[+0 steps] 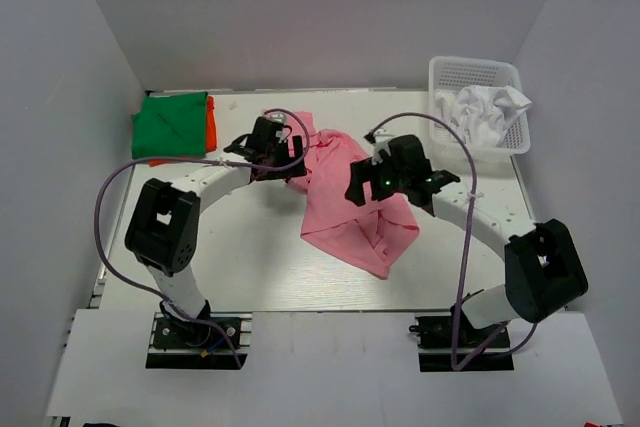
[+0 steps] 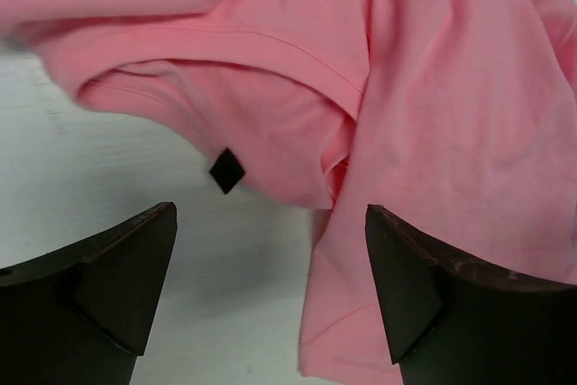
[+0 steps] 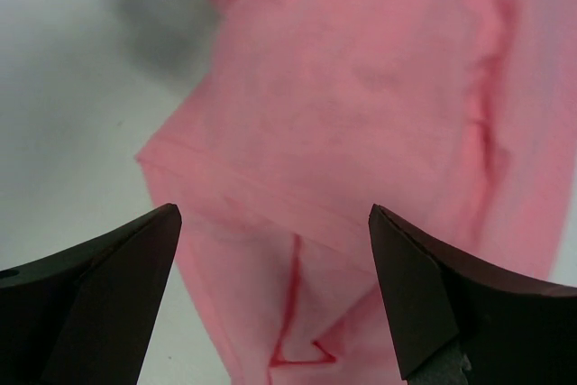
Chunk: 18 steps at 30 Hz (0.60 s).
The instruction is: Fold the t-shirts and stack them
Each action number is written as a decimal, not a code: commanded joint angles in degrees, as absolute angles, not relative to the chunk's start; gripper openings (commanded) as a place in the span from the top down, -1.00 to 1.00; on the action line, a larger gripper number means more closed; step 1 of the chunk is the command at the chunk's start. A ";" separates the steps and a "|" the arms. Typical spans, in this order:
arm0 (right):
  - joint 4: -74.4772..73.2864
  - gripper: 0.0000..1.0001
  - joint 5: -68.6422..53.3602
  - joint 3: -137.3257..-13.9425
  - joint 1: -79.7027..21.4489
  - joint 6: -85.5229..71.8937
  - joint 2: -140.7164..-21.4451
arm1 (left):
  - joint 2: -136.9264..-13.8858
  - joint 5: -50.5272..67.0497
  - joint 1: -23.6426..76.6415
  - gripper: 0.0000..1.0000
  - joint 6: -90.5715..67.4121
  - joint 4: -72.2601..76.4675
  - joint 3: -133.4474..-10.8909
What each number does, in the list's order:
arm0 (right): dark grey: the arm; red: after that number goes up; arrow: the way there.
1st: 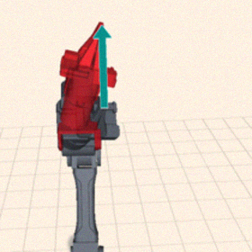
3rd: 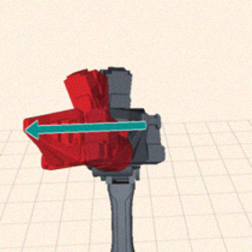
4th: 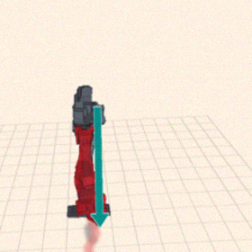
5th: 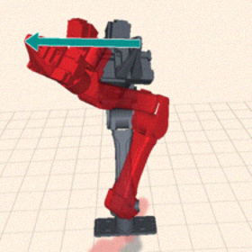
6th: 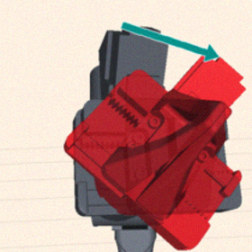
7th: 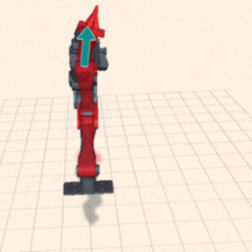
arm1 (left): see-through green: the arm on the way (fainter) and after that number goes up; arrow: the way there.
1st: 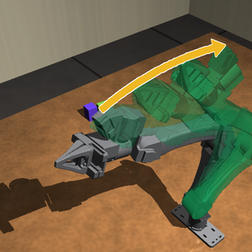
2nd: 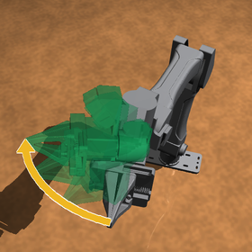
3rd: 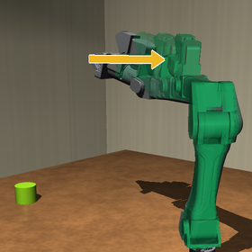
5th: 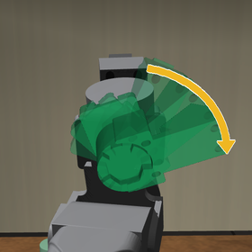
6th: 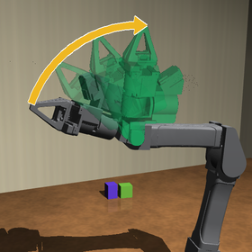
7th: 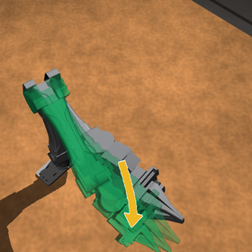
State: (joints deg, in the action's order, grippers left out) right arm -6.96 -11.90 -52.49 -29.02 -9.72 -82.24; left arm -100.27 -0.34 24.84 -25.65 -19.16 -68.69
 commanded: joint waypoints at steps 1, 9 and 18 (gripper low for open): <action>-3.17 -0.81 -11.43 -51.25 -36.36 -4.67 -80.16 | -101.94 2.02 25.75 -0.86 -24.87 -16.52 -69.78; -0.70 -0.81 -6.86 -54.22 -49.11 -0.35 -87.44 | -107.31 -0.52 25.75 -0.38 -25.49 -18.54 -71.72; -0.70 -0.81 3.86 -63.80 -56.42 2.29 -103.24 | -111.88 -2.20 25.22 0.12 -25.49 -19.07 -73.21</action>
State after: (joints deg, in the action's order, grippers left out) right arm -2.76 -1.23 -59.46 -55.09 0.40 -100.25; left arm -111.24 -1.13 25.61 -25.65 -18.83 -71.94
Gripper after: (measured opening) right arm 0.904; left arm 0.457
